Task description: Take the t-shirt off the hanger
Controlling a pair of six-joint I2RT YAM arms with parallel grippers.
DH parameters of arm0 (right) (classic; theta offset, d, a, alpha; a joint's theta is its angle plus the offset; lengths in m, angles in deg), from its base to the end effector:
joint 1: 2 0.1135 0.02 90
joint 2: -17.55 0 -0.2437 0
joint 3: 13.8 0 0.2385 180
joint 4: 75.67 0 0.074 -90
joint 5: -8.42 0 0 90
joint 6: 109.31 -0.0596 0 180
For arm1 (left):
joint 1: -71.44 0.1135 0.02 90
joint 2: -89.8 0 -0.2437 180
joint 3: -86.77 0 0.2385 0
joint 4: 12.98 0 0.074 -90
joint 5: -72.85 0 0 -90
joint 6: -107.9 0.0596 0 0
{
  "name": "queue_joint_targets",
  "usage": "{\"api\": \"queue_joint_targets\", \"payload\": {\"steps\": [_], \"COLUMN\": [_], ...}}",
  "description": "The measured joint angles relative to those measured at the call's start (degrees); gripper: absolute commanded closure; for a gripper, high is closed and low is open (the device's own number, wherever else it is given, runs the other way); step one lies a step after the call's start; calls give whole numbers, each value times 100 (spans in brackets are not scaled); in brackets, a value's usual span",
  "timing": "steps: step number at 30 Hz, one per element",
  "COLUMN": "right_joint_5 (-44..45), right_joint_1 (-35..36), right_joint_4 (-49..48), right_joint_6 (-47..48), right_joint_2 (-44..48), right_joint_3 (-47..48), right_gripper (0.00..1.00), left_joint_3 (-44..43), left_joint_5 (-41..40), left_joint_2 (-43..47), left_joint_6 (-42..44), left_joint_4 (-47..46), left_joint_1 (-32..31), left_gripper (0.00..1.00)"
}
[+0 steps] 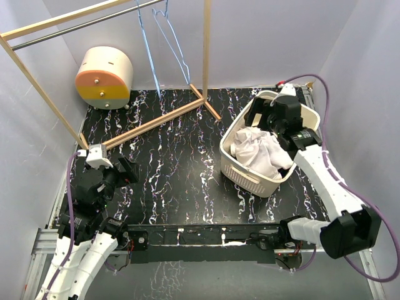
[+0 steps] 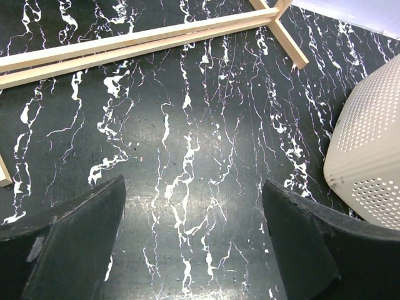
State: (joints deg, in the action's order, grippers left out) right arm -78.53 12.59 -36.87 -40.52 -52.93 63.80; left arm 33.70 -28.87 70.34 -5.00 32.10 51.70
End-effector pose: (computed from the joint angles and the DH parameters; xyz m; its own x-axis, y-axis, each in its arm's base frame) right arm 0.2803 0.0697 0.3026 -0.5490 0.2304 -0.8035 -0.0098 0.9594 0.2818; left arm 0.1157 -0.0287 0.3004 -0.2282 -0.3229 -0.9185 0.0592 0.9370 -0.3441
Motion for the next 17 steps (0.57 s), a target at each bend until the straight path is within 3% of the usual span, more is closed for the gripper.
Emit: {"api": "queue_joint_targets", "payload": {"steps": [5, 17], "right_joint_5": [-177, -291], "right_joint_1": [-4, -2], "right_joint_4": [57, 179], "right_joint_6": [162, 166], "right_joint_2": [605, 1703], "right_joint_3": [260, -481], "right_gripper": [2, 2], "left_joint_3": [0, 0], "left_joint_5": [-17, -94], "left_joint_2": [0, -227], "left_joint_6": [-9, -9], "left_joint_4": [0, 2], "left_joint_1": [0, 0], "left_gripper": [3, 3]}}
